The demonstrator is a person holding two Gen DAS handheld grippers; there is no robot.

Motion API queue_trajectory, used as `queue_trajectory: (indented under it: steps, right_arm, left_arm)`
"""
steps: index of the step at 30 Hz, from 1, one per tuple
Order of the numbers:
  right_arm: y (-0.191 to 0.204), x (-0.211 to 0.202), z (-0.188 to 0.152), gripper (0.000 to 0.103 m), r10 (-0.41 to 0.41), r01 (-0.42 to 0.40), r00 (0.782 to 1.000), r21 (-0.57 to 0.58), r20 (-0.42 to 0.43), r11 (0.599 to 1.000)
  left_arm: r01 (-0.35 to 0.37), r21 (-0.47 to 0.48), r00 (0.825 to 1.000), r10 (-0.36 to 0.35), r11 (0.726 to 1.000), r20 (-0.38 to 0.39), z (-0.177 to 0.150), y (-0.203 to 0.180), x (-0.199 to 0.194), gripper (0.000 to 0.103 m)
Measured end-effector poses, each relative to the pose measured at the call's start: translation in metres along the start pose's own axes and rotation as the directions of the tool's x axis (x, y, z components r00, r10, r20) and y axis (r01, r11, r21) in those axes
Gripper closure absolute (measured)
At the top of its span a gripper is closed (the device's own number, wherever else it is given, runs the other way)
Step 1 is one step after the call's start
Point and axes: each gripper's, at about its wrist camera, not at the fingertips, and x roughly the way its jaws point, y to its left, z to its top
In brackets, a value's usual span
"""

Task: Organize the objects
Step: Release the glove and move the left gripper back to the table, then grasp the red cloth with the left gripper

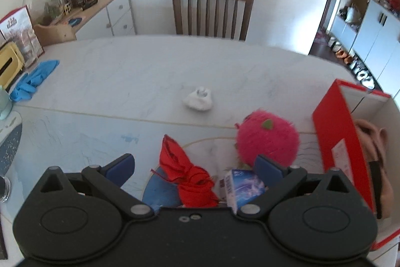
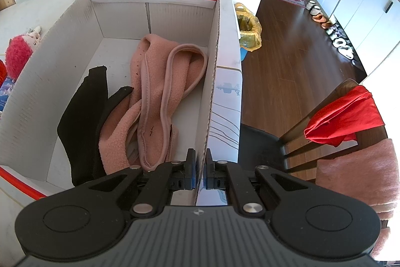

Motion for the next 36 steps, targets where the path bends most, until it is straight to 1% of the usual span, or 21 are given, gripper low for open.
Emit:
queue_trajectory:
  steps: [5, 8, 11, 15, 21, 24, 26, 28, 29, 30, 33, 35, 36]
  right_arm:
    - [0.000, 0.000, 0.000, 0.098, -0.003, 0.003, 1.000, 0.000, -0.003, 1.000]
    - [0.000, 0.000, 0.000, 0.098, -0.004, 0.004, 1.000, 0.000, -0.005, 1.000]
    - [0.000, 0.000, 0.000, 0.098, -0.004, 0.004, 1.000, 0.002, -0.005, 1.000]
    - [0.000, 0.001, 0.000, 0.098, -0.007, 0.007, 1.000, 0.004, -0.007, 1.000]
    - [0.000, 0.001, 0.000, 0.098, -0.008, 0.008, 1.000, 0.003, -0.008, 1.000]
    - [0.000, 0.001, 0.000, 0.098, -0.008, 0.008, 1.000, 0.004, -0.008, 1.000]
    - [0.001, 0.001, 0.001, 0.098, -0.008, 0.008, 1.000, 0.003, -0.007, 1.000]
    - [0.001, 0.001, 0.001, 0.098, -0.008, 0.008, 1.000, 0.003, -0.008, 1.000]
    - [0.001, 0.001, 0.001, 0.098, -0.008, 0.008, 1.000, 0.002, -0.008, 1.000]
    - [0.001, 0.001, 0.001, 0.098, -0.008, 0.008, 1.000, 0.002, -0.008, 1.000]
    - [0.001, 0.001, 0.001, 0.098, -0.008, 0.008, 1.000, 0.003, -0.008, 1.000]
    - [0.001, 0.001, 0.001, 0.098, -0.008, 0.008, 1.000, 0.003, -0.008, 1.000]
    - [0.001, 0.001, 0.001, 0.098, -0.008, 0.008, 1.000, 0.002, -0.008, 1.000]
  left_arm:
    - [-0.023, 0.009, 0.999, 0.023, 1.000, -0.045, -0.006, 0.002, 0.027, 0.002]
    - [-0.023, 0.009, 0.997, 0.024, 1.000, -0.071, -0.010, 0.003, 0.041, 0.002]
    - [-0.032, -0.007, 0.995, 0.031, 0.999, -0.094, -0.013, 0.005, 0.052, 0.002]
    - [-0.026, -0.043, 0.993, 0.021, 0.999, -0.120, -0.018, 0.012, 0.065, 0.002]
    - [-0.032, -0.079, 0.986, 0.018, 0.996, -0.163, -0.025, 0.021, 0.080, 0.007]
    - [-0.036, -0.075, 0.983, 0.021, 0.997, -0.182, -0.029, 0.022, 0.084, 0.010]
    - [-0.029, -0.067, 0.982, 0.016, 0.997, -0.189, -0.032, 0.022, 0.086, 0.016]
    - [-0.027, -0.068, 0.981, 0.014, 0.997, -0.191, -0.033, 0.022, 0.085, 0.020]
    - [-0.018, -0.071, 0.982, 0.004, 0.997, -0.190, -0.033, 0.022, 0.084, 0.024]
    - [-0.010, -0.074, 0.982, -0.004, 0.997, -0.188, -0.033, 0.022, 0.084, 0.026]
    - [0.008, -0.071, 0.984, -0.021, 0.997, -0.178, -0.033, 0.021, 0.081, 0.041]
    - [0.027, -0.074, 0.985, -0.040, 0.997, -0.171, -0.033, 0.020, 0.078, 0.054]
    - [0.034, -0.076, 0.985, -0.047, 0.997, -0.166, -0.033, 0.019, 0.076, 0.057]
